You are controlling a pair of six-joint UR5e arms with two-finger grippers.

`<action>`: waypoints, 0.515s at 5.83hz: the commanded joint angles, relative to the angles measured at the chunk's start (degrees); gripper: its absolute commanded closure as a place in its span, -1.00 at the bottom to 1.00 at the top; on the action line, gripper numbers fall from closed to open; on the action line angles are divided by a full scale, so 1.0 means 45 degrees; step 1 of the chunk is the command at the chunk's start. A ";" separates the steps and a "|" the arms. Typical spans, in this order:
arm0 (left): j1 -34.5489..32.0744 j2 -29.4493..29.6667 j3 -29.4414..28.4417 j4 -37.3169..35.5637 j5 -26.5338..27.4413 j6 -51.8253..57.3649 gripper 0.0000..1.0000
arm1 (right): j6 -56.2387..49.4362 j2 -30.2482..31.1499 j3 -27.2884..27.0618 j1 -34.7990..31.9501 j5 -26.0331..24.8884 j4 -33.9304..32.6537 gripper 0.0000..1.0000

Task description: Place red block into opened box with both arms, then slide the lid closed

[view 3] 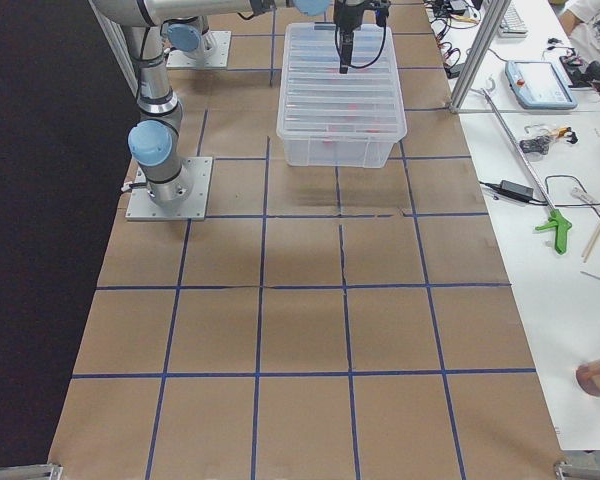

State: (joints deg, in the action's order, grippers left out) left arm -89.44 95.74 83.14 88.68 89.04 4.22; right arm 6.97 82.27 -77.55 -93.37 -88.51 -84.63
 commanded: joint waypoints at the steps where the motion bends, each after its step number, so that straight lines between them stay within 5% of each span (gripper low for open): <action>1: -0.0007 0.0013 0.0000 -0.0001 -0.0001 0.0000 -0.96 | 0.0052 0.0095 -0.0033 0.0238 -0.0116 0.0639 -1.00; 3: -0.0007 -0.0006 0.0000 -0.0001 -0.0001 0.0000 -0.96 | 0.0226 0.0309 -0.0053 0.0321 -0.0077 0.1246 -1.00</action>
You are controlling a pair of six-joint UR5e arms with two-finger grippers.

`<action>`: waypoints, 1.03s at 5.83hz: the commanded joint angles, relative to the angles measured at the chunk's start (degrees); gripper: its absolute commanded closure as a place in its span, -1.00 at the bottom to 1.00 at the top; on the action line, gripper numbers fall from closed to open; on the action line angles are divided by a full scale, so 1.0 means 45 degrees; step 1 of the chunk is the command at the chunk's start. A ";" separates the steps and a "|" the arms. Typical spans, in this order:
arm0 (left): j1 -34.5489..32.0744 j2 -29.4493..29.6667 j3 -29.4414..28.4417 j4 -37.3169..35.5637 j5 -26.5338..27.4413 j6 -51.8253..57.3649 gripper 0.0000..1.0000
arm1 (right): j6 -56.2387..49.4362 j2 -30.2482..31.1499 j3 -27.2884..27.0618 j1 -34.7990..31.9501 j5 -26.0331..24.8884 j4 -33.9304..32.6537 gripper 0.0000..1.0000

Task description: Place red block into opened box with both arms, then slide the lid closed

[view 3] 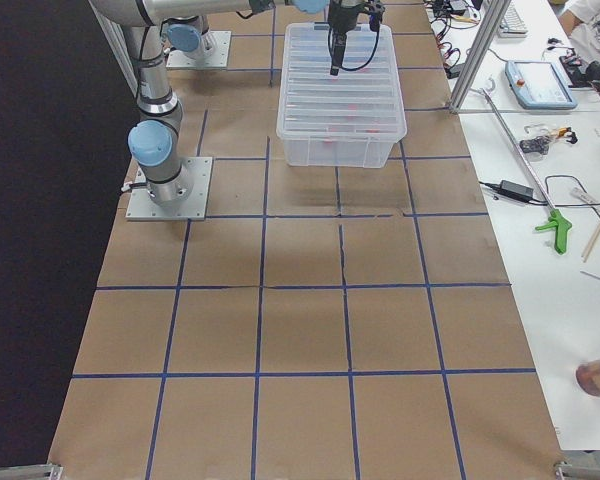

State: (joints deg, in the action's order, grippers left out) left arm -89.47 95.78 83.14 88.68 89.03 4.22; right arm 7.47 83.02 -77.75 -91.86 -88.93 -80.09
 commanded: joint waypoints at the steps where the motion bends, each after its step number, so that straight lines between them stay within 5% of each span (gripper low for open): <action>1: -0.0001 0.0005 0.0000 0.0000 0.0000 0.0000 -0.96 | 0.0118 0.0202 -0.0008 -0.0016 -0.0004 0.0239 -1.00; 6: -0.0001 0.0005 0.0000 0.0000 0.0000 0.0000 -0.96 | 0.0118 0.0379 -0.0321 -0.0035 -0.0024 0.0200 -1.00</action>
